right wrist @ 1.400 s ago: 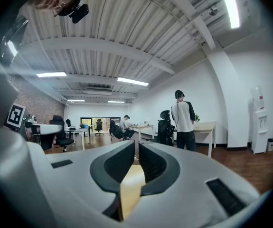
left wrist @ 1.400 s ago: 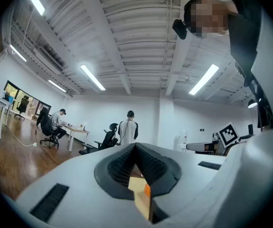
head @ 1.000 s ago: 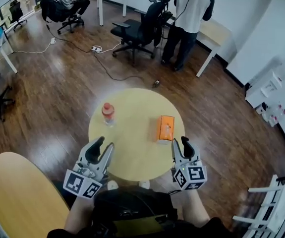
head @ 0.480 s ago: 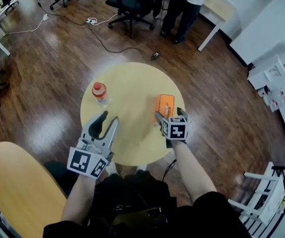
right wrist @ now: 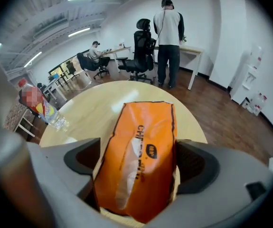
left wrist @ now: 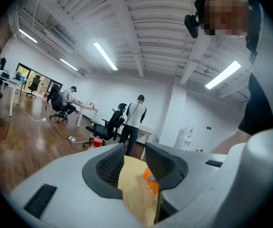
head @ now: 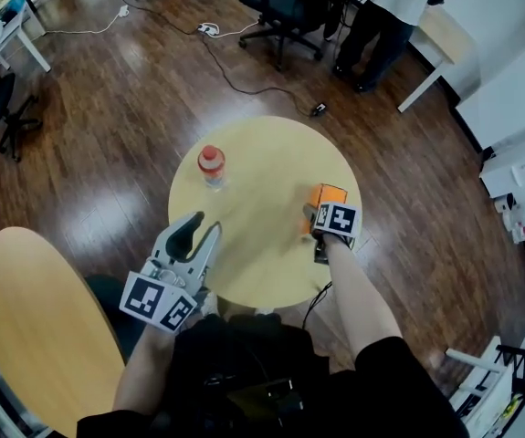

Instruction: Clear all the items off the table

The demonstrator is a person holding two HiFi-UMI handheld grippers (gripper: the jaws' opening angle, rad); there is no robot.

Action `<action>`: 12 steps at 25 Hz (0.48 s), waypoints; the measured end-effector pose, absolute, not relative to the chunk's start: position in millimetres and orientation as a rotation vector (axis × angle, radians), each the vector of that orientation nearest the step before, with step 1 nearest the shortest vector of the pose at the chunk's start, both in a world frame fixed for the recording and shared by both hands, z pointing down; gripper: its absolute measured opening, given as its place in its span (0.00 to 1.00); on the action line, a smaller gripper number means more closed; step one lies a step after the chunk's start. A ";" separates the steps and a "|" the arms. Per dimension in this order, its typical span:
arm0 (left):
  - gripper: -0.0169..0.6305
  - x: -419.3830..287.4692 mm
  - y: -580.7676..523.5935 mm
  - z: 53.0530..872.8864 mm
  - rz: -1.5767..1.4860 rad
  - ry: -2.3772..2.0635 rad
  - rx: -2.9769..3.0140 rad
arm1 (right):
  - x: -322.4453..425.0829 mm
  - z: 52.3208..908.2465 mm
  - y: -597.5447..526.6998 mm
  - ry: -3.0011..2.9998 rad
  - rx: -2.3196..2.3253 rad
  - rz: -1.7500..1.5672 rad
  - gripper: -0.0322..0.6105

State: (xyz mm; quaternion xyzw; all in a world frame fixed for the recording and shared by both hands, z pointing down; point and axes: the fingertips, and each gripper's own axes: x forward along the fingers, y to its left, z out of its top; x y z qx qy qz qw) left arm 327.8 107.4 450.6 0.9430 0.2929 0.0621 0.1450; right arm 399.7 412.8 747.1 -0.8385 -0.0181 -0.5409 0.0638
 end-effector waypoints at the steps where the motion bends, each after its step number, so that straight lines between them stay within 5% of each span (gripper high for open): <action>1: 0.24 324.7 105.0 450.1 0.182 0.840 2.720 | 399.7 753.6 413.1 -0.070 -2.541 -1.659 0.83; 12: 0.21 303.7 87.3 447.9 0.185 0.745 2.735 | 377.4 768.9 399.3 0.101 -2.481 -1.668 0.73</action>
